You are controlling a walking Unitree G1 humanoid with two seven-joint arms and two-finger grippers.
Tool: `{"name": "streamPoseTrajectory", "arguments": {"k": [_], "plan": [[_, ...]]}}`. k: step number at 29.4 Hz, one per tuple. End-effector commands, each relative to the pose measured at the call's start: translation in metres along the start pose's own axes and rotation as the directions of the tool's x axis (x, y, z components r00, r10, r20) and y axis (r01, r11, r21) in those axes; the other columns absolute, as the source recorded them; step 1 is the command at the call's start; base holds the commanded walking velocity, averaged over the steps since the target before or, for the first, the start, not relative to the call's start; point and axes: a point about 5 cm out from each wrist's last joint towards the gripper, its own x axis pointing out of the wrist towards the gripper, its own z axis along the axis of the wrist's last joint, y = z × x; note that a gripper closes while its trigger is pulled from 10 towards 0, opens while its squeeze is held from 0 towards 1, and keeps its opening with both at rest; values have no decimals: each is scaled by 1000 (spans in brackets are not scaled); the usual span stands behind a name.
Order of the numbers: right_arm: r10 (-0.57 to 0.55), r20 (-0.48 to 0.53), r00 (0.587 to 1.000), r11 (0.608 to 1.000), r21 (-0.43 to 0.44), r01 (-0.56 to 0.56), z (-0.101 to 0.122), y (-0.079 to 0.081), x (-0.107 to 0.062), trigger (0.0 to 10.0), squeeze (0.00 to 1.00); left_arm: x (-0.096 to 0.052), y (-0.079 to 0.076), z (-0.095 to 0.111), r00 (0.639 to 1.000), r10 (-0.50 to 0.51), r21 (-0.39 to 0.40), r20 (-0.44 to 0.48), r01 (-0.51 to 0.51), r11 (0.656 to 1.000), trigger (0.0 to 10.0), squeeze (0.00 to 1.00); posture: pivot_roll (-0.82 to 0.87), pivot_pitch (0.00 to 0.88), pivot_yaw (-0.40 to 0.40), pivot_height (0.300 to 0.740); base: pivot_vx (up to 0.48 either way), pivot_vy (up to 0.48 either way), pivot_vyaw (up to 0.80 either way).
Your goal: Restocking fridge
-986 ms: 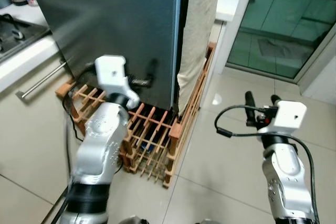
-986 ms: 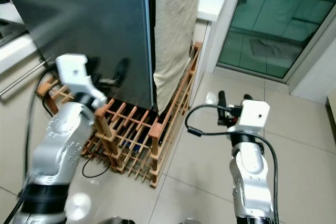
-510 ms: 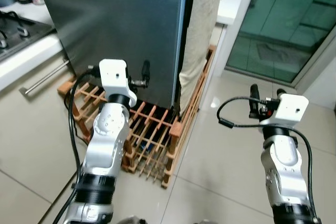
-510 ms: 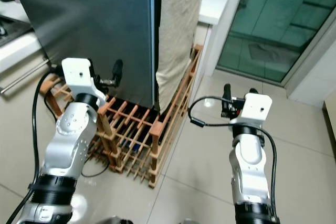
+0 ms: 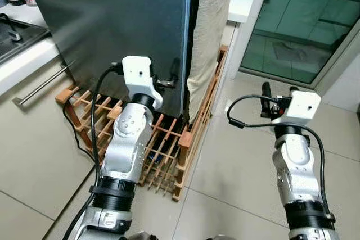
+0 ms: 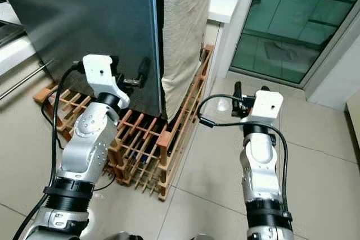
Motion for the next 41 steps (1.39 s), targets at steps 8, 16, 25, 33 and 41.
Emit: {"name": "streamPoseTrajectory", "arguments": {"k": [8,16,25,33,41], "plan": [[28,21,999,1000,0,-28,10,11,33,10000,0,15,-13,-3,998,-66,-6,-21,66,998,10000,0,-97,0,11,740,0,0,0],[80,27,996,997,6,-80,10,26,39,10000,0,7,-18,-8,988,-148,-76,-51,144,987,10000,0,-117,0,4,740,0,0,0],[117,19,993,993,0,-117,-2,24,22,10000,0,4,-27,0,981,-190,-134,-42,183,974,10000,0,-120,0,-5,740,0,0,0],[114,4,993,993,3,-114,-7,23,17,10000,0,10,-39,4,974,-220,-165,-46,209,964,10000,0,-123,0,-4,740,0,0,0],[146,17,989,989,18,-146,-3,33,17,10000,0,19,-44,11,966,-255,-206,-36,243,948,10000,0,-135,0,1,740,0,0,0]]}}
